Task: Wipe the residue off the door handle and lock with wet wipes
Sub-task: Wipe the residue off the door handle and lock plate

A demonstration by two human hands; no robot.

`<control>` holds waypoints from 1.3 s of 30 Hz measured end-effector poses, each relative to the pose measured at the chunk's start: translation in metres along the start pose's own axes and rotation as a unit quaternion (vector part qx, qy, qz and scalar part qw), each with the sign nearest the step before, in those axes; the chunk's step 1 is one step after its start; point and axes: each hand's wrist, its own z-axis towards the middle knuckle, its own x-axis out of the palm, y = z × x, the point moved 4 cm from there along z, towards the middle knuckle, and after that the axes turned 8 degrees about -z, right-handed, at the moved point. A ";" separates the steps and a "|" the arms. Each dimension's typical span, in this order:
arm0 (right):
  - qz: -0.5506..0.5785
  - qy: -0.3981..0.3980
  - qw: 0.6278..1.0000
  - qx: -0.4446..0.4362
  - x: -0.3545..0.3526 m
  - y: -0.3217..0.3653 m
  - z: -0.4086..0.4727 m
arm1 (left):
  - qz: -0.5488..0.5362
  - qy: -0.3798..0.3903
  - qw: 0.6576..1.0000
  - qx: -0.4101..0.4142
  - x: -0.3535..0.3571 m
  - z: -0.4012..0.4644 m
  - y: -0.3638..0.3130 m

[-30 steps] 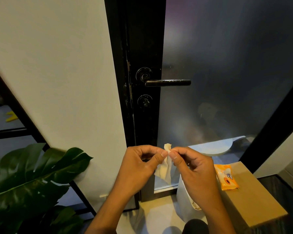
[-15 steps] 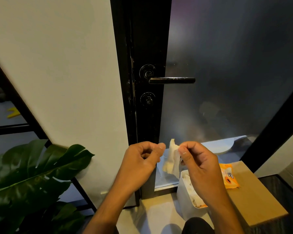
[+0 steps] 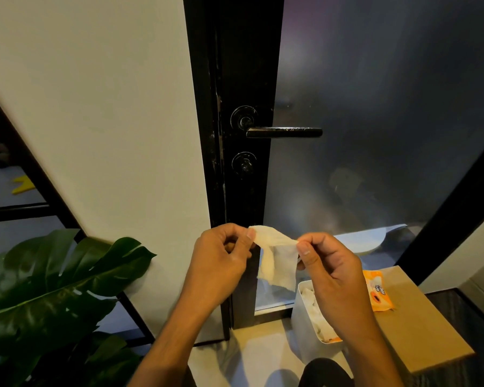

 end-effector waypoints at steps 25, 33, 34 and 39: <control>-0.127 -0.072 0.960 -0.238 0.013 0.022 0.007 | -0.077 0.025 0.997 -0.017 0.005 0.000 -0.017; -0.014 -0.104 0.986 -0.127 0.002 0.024 0.006 | -0.059 0.058 0.995 -0.049 -0.003 0.004 -0.006; -0.010 -0.106 0.988 -0.116 0.002 0.022 0.005 | -0.042 0.058 0.996 -0.048 -0.003 0.004 -0.004; 0.020 -0.091 0.994 -0.066 -0.001 0.020 0.003 | 0.002 0.039 0.998 0.039 0.005 -0.006 -0.005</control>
